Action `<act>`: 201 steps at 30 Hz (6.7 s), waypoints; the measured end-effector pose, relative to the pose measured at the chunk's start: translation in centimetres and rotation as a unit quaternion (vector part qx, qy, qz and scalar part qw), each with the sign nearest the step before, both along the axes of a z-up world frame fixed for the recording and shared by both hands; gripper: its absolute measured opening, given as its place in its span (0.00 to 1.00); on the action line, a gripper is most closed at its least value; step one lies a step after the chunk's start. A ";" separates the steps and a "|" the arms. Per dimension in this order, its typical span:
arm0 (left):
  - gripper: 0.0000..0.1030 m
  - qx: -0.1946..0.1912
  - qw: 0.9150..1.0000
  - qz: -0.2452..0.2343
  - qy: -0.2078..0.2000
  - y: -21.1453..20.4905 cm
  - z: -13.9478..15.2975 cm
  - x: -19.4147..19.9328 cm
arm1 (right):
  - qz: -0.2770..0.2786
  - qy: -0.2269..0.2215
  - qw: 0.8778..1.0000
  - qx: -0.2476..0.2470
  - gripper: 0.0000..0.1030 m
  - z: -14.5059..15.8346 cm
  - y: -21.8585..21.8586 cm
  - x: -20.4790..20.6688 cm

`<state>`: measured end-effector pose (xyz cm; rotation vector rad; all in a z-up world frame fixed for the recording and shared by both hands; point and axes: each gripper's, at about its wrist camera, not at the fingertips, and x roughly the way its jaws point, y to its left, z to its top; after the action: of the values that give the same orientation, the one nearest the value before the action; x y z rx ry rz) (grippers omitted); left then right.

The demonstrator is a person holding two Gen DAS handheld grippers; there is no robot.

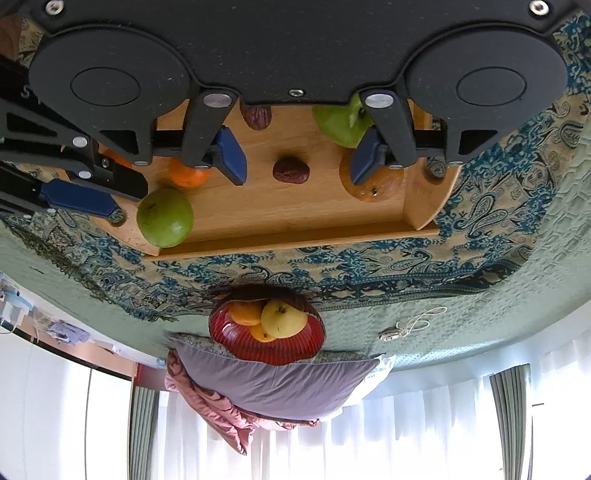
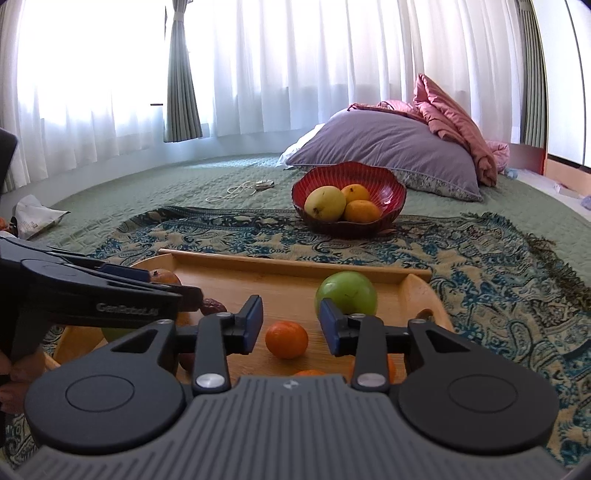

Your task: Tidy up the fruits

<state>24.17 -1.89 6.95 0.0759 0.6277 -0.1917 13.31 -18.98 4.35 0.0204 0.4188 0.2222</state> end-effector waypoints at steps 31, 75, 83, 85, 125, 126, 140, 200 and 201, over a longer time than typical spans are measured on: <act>0.93 -0.024 0.999 0.021 -0.007 2.7 0.0 -5.9 | -0.021 -0.015 1.000 -0.008 0.92 0.7 -0.8 -3.5; 0.94 -0.019 0.998 0.058 -0.002 3.8 -3.3 -12.4 | -0.032 -0.003 0.999 -0.002 1.00 -2.2 -1.0 -9.3; 0.95 -0.014 0.998 0.067 0.006 3.8 -4.7 -12.9 | -0.042 0.012 0.999 -0.003 1.00 -3.9 -1.1 -9.6; 0.95 -0.015 0.997 0.071 0.009 3.8 -5.1 -12.9 | -0.043 0.016 0.999 -0.003 1.00 -4.3 -1.1 -9.7; 1.00 -0.012 0.995 0.099 0.015 3.6 -7.9 -12.4 | -0.043 0.066 0.996 -0.029 1.00 -7.2 0.1 -8.5; 1.00 -0.012 0.995 0.100 0.014 3.6 -7.9 -12.4 | -0.044 0.065 0.996 -0.030 1.00 -7.2 0.2 -8.5; 1.00 -0.008 0.995 0.102 0.004 3.5 -8.0 -12.6 | -0.045 0.062 0.997 -0.030 1.00 -7.3 0.2 -8.7; 1.00 -0.004 0.995 0.102 -0.007 3.3 -8.4 -12.9 | -0.048 0.058 0.997 -0.036 1.00 -7.2 0.3 -8.9; 1.00 -0.004 0.995 0.102 -0.007 3.3 -8.4 -12.9 | -0.048 0.058 0.997 -0.036 1.00 -7.2 0.3 -8.9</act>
<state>11.27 1.37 -1.41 0.0059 0.6161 0.0043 4.42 -18.68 -2.86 -0.0174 0.5393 0.1123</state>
